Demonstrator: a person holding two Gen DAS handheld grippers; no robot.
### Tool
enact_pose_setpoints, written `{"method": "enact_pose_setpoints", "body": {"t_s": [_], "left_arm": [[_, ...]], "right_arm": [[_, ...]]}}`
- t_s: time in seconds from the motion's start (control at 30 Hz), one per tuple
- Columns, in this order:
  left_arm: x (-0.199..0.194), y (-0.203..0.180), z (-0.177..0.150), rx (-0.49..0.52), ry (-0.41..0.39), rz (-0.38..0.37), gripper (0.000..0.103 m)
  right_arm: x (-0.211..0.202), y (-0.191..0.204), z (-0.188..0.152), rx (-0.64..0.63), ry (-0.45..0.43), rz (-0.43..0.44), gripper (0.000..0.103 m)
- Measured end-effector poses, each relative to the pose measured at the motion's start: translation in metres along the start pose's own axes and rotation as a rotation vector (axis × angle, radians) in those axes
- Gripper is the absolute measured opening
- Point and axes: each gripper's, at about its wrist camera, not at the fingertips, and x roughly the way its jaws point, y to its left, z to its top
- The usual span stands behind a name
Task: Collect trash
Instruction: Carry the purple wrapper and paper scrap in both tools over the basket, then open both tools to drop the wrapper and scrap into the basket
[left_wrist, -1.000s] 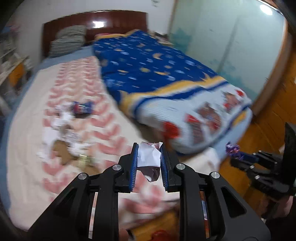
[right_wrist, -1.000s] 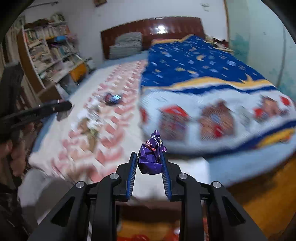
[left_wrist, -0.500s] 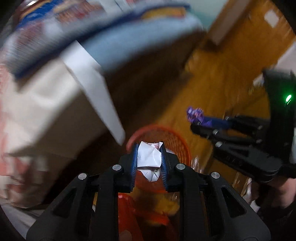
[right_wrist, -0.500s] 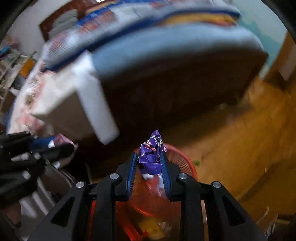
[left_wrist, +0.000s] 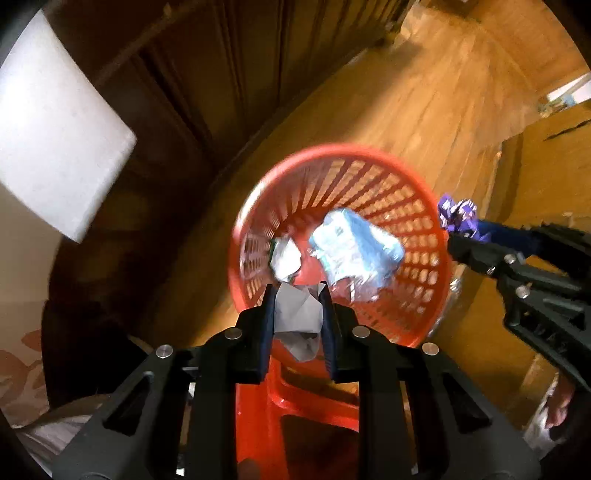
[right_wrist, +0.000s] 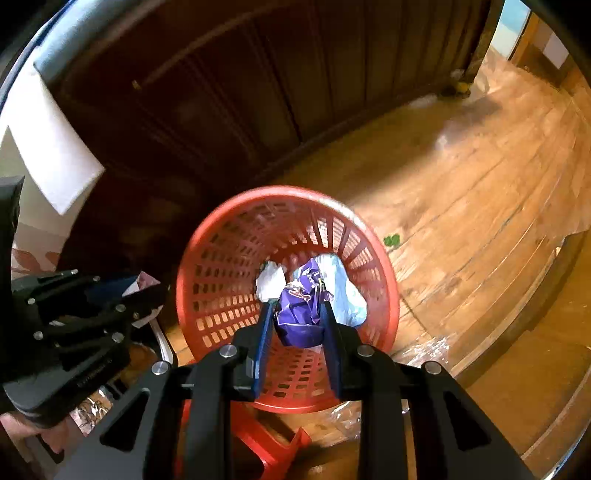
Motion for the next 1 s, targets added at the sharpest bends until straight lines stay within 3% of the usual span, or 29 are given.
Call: {"method": "enact_pose_setpoints", "body": {"t_s": [0.27, 0.37, 0.53, 0.67, 0.87, 1.0], "left_arm": [[0.006, -0.004, 0.002, 0.012, 0.023, 0.017, 0.025], [0.007, -0.001, 0.003, 0.001, 0.019, 0.017, 0.035], [0.003, 0.008, 0.004, -0.028, 0.010, 0.024, 0.057], [-0.006, 0.013, 0.005, -0.039, -0.009, 0.025, 0.058], [-0.036, 0.016, 0.002, -0.023, -0.050, 0.032, 0.058], [-0.085, 0.035, -0.003, -0.047, -0.148, 0.028, 0.058]], "right_arm": [[0.023, 0.014, 0.005, -0.011, 0.034, -0.016, 0.030], [0.029, 0.016, 0.006, -0.015, 0.036, -0.033, 0.040], [0.023, 0.019, 0.009, -0.020, 0.019, -0.080, 0.040], [0.011, 0.016, 0.014, -0.016, -0.009, -0.101, 0.047], [-0.022, 0.029, 0.026, -0.059, -0.054, -0.129, 0.047], [-0.070, 0.055, 0.039, -0.104, -0.134, -0.118, 0.047]]}}
